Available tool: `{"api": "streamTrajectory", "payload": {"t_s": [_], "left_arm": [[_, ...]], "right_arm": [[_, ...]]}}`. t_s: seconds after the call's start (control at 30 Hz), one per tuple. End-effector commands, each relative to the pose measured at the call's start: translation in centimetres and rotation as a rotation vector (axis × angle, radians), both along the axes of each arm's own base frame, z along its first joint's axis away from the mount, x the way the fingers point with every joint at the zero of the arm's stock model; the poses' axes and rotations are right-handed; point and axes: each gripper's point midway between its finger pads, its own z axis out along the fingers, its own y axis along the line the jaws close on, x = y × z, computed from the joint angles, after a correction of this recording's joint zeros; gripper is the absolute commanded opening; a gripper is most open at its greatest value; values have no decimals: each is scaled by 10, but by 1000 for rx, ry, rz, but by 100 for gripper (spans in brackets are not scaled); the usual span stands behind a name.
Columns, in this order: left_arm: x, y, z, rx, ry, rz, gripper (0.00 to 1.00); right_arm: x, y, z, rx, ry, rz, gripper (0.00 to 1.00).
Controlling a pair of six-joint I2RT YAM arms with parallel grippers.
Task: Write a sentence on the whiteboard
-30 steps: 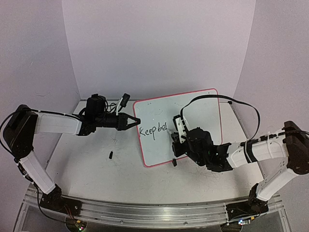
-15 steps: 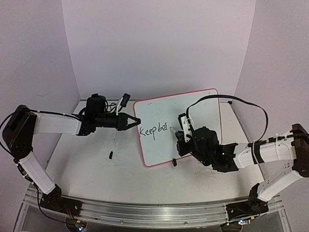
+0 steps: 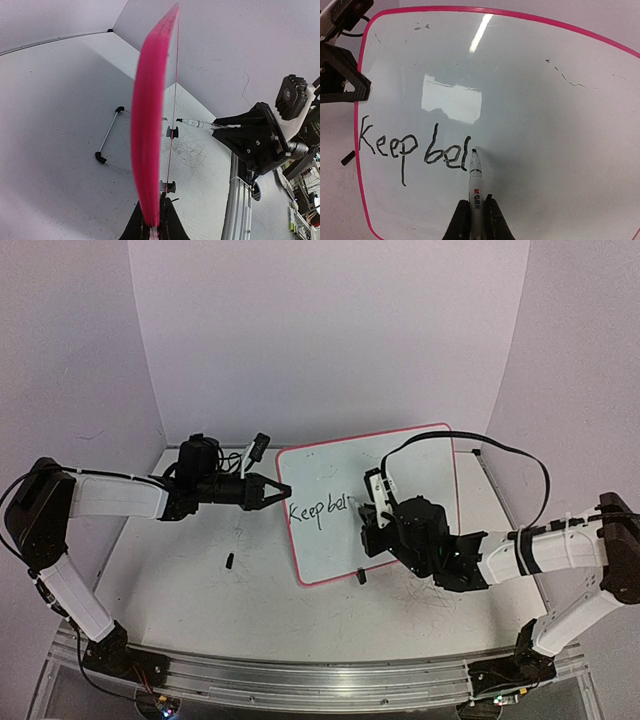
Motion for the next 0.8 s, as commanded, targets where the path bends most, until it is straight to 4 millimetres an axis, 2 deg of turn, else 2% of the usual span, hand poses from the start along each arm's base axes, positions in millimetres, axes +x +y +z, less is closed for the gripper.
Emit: {"api": "streamTrajectory", "payload": {"t_s": [0.0,0.37,0.57,0.77], "left_arm": [[5,-1,11,26,-81,22,0],[4,-2,11,29,-84,21,0],[4,-2,12,29,-87,21,0],[4,-1,12,31,-90,23,0]], "right_arm": [[10,5,24,64,-50,-18,0],[14,9,18,54,-44,-11,0],[17,5,11,24,-37,-45,0],[5,-1,24,71,-38,-1,0]]}}
